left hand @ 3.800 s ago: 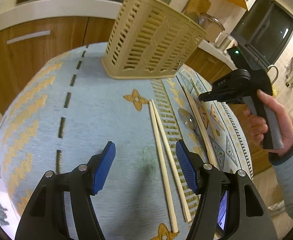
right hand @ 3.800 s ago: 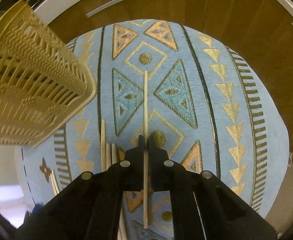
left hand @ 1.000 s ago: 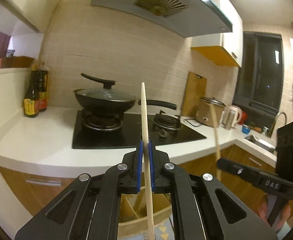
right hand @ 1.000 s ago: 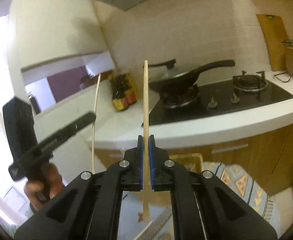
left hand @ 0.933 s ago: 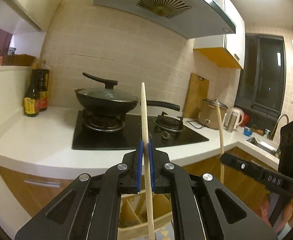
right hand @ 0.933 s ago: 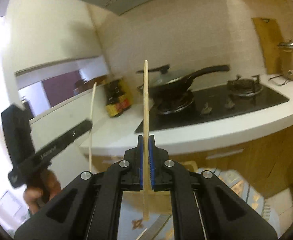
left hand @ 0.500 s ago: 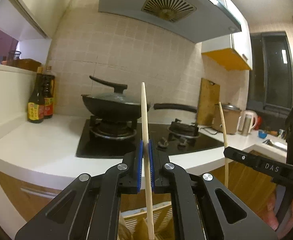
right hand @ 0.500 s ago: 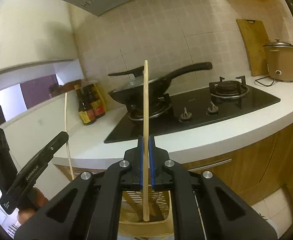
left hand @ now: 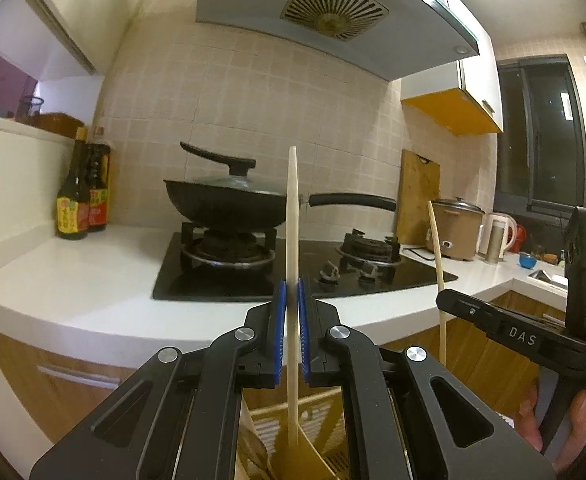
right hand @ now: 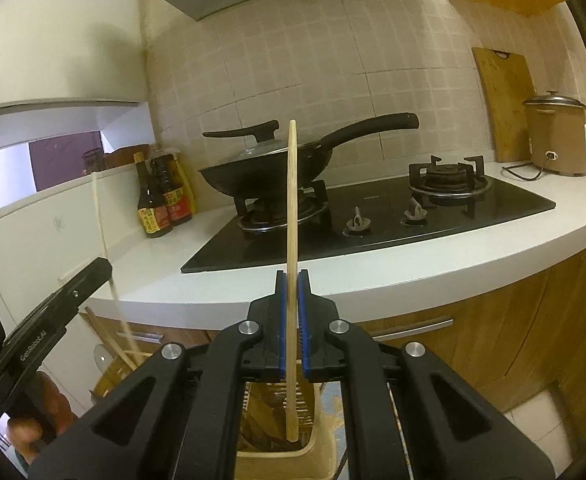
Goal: Organize utensils
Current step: 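Lift both chopsticks over the beige basket and open both grippers to drop them, then lower both grippers to the table toward the remaining chopsticks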
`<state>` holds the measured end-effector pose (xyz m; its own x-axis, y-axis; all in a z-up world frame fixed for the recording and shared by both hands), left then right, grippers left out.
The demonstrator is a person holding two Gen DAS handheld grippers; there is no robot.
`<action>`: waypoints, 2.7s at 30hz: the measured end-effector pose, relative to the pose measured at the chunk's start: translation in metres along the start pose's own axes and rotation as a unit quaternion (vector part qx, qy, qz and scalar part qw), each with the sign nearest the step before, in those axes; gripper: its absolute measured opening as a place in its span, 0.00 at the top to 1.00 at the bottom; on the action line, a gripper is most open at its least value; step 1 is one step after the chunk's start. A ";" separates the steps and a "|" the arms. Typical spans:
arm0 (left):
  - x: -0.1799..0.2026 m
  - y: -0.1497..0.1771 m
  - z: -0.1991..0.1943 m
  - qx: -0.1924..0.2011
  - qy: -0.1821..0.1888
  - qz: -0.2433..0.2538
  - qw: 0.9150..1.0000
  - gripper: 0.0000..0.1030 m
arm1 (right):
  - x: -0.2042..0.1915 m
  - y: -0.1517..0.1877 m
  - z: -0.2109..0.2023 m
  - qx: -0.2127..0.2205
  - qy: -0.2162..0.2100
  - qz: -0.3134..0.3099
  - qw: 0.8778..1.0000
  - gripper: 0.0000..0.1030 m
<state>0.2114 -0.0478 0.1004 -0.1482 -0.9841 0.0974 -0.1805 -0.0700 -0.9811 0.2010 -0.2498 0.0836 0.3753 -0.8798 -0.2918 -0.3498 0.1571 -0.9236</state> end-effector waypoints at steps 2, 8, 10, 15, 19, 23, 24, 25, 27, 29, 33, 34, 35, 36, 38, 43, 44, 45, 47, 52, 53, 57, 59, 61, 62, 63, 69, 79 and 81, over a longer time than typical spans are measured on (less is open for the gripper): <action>-0.004 0.002 -0.002 -0.005 0.004 -0.005 1.000 0.91 | -0.002 0.003 -0.005 -0.009 -0.008 -0.001 1.000 0.95; -0.012 0.004 -0.017 -0.016 0.009 -0.013 1.000 0.68 | -0.010 0.010 -0.029 -0.025 -0.024 0.002 0.999 0.79; -0.015 0.004 -0.025 -0.021 0.017 -0.019 0.999 0.51 | -0.014 0.014 -0.042 -0.026 -0.026 0.001 0.999 0.61; -0.022 0.002 -0.060 -0.031 0.051 -0.040 0.997 0.40 | -0.023 0.027 -0.078 -0.034 -0.017 0.023 0.999 0.53; -0.024 0.006 -0.090 -0.042 0.068 -0.051 0.996 0.37 | -0.028 0.043 -0.097 -0.081 0.009 0.042 0.996 0.53; -0.020 0.020 -0.110 -0.087 0.074 -0.039 0.993 0.35 | -0.030 0.068 -0.104 -0.144 0.031 0.071 0.987 0.53; -0.018 0.027 -0.114 -0.105 0.074 -0.031 0.991 0.35 | -0.029 0.076 -0.104 -0.161 0.036 0.079 0.983 0.53; -0.016 0.034 -0.117 -0.121 0.074 -0.024 0.990 0.35 | -0.029 0.088 -0.103 -0.187 0.044 0.090 0.977 0.53; -0.013 0.052 -0.122 -0.157 0.066 -0.005 0.985 0.35 | -0.027 0.112 -0.099 -0.230 0.052 0.111 0.965 0.53; -0.012 0.071 -0.125 -0.187 0.055 0.013 0.981 0.35 | -0.027 0.132 -0.095 -0.260 0.056 0.123 0.956 0.53; -0.008 0.112 -0.122 -0.255 0.038 0.047 0.965 0.36 | -0.023 0.178 -0.088 -0.314 0.057 0.166 0.933 0.65; -0.007 0.124 -0.119 -0.278 0.032 0.058 0.958 0.38 | -0.022 0.185 -0.088 -0.320 0.058 0.175 0.929 0.69; -0.006 0.134 -0.117 -0.296 0.028 0.066 0.952 0.40 | -0.019 0.191 -0.089 -0.323 0.057 0.187 0.926 0.73; -0.006 0.140 -0.115 -0.307 0.027 0.070 0.949 0.46 | -0.017 0.198 -0.090 -0.325 0.055 0.201 0.923 0.76; -0.005 0.154 -0.113 -0.334 0.033 0.075 0.939 0.48 | -0.015 0.206 -0.094 -0.323 0.041 0.226 0.918 0.77; 0.004 0.175 -0.112 -0.363 0.034 0.094 0.926 0.64 | -0.022 0.212 -0.101 -0.323 0.028 0.234 0.917 0.77; 0.006 0.178 -0.112 -0.365 0.033 0.098 0.925 0.64 | -0.024 0.213 -0.101 -0.324 0.027 0.233 0.917 0.77; 0.007 0.181 -0.112 -0.367 0.031 0.104 0.924 0.65 | -0.026 0.213 -0.099 -0.326 0.029 0.230 0.917 0.77; 0.010 0.185 -0.113 -0.372 0.032 0.111 0.921 0.68 | -0.032 0.216 -0.099 -0.331 0.035 0.223 0.916 0.77; 0.012 0.192 -0.110 -0.382 0.028 0.121 0.916 0.70 | -0.033 0.211 -0.086 -0.335 0.045 0.217 0.916 0.77; 0.012 0.193 -0.109 -0.383 0.028 0.122 0.915 0.70 | -0.036 0.210 -0.084 -0.337 0.051 0.210 0.916 0.77; 0.012 0.196 -0.108 -0.387 0.032 0.123 0.913 0.70 | -0.046 0.211 -0.073 -0.350 0.081 0.179 0.916 0.77; 0.013 0.196 -0.108 -0.387 0.032 0.125 0.913 0.70 | -0.050 0.210 -0.068 -0.355 0.091 0.169 0.915 0.77; 0.013 0.196 -0.107 -0.387 0.032 0.129 0.913 0.70 | -0.053 0.209 -0.064 -0.359 0.092 0.164 0.914 0.77; 0.014 0.196 -0.107 -0.387 0.033 0.131 0.912 0.70 | -0.051 0.208 -0.067 -0.361 0.092 0.161 0.914 0.77; 0.015 0.196 -0.107 -0.387 0.033 0.132 0.912 0.70 | -0.052 0.207 -0.066 -0.364 0.092 0.154 0.914 0.77; 0.015 0.196 -0.107 -0.390 0.037 0.135 0.910 0.70 | -0.049 0.209 -0.071 -0.383 0.089 0.143 0.908 0.81; 0.028 0.197 -0.099 -0.417 0.027 0.205 0.885 0.75 | -0.056 0.203 -0.044 -0.442 0.081 0.100 0.888 0.82; 0.029 0.197 -0.097 -0.417 0.013 0.218 0.882 0.85 | -0.051 0.202 -0.047 -0.440 0.069 0.116 0.888 0.83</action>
<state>0.0776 -0.0742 -0.0738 -0.4011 -0.8827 -0.2448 -0.7512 0.4699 -0.4636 0.0714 -0.1944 -0.0763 0.1175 -0.9259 -0.3590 -0.9617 -0.0160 -0.2735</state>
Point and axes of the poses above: each gripper's, at about its wrist camera, not at the fingertips, and z roughly the way its jaws point, x to its right, y to its underside, the point moved 3 cm from there along z, roughly the way its jaws point, and after that the axes turned 13 degrees about -y, right-handed, at the moved point
